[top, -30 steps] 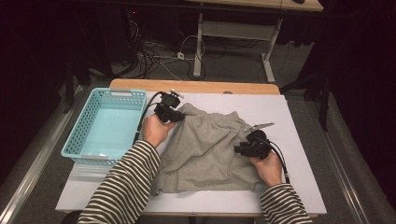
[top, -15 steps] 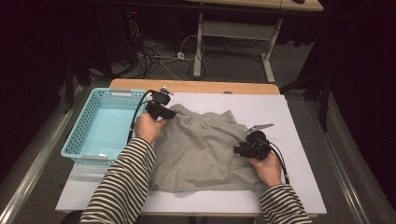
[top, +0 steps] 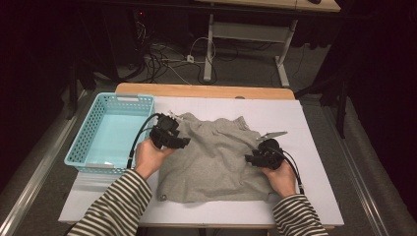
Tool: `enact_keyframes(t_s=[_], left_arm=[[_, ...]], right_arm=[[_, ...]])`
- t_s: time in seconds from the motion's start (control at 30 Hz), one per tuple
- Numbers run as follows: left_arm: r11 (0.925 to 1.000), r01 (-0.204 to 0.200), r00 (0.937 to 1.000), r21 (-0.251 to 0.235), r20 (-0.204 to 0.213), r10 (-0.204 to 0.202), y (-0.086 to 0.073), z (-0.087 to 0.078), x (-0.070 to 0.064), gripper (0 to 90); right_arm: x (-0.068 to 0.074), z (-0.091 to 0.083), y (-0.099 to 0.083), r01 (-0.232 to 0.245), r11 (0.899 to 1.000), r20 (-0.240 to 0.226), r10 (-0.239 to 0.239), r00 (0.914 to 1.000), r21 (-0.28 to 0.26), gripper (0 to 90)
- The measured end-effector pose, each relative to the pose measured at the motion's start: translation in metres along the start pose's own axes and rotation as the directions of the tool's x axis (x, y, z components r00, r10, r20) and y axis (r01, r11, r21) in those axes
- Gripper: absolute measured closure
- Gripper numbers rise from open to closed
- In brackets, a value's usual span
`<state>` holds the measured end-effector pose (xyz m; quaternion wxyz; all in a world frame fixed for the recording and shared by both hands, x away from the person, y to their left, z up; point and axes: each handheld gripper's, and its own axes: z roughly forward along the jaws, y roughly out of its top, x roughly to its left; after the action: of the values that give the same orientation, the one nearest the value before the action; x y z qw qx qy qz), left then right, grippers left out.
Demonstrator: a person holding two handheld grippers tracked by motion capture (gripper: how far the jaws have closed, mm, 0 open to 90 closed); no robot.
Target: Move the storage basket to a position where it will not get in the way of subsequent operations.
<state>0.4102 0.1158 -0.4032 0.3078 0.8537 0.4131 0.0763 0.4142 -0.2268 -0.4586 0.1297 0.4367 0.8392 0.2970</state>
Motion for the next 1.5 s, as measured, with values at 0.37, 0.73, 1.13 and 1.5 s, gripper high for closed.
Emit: enact_keyframes(t_s=[0.37, 0.73, 1.13, 1.5], left_arm=[[0.9936, -0.085, 0.9963, 0.075, -0.005, 0.086, -0.061, 0.004, -0.025, 43.6], [0.992, -0.064, 0.9961, 0.108, 0.067, 0.057, -0.088, 0.01, -0.016, 67.3], [0.9895, -0.078, 0.9911, 0.122, 0.117, 0.063, -0.111, -0.013, -0.016, 84.2], [0.9983, -0.058, 0.9964, 0.011, 0.062, 0.057, -0.1, -0.003, -0.011, 49.9]], right_arm=[[0.001, 0.0, -0.001, 0.008, 1.0, 0.003, -0.008, 1.0, 0.001, 58.0], [0.001, -0.003, -0.003, -0.011, 1.0, -0.017, 0.011, 0.9998, 0.023, 79.0], [0.016, -0.007, -0.005, 0.051, 0.996, -0.089, -0.044, 0.9951, 0.072, 90.0], [0.008, -0.015, 0.006, 0.01, 1.0, -0.036, -0.01, 0.9993, 0.004, 77.8]])
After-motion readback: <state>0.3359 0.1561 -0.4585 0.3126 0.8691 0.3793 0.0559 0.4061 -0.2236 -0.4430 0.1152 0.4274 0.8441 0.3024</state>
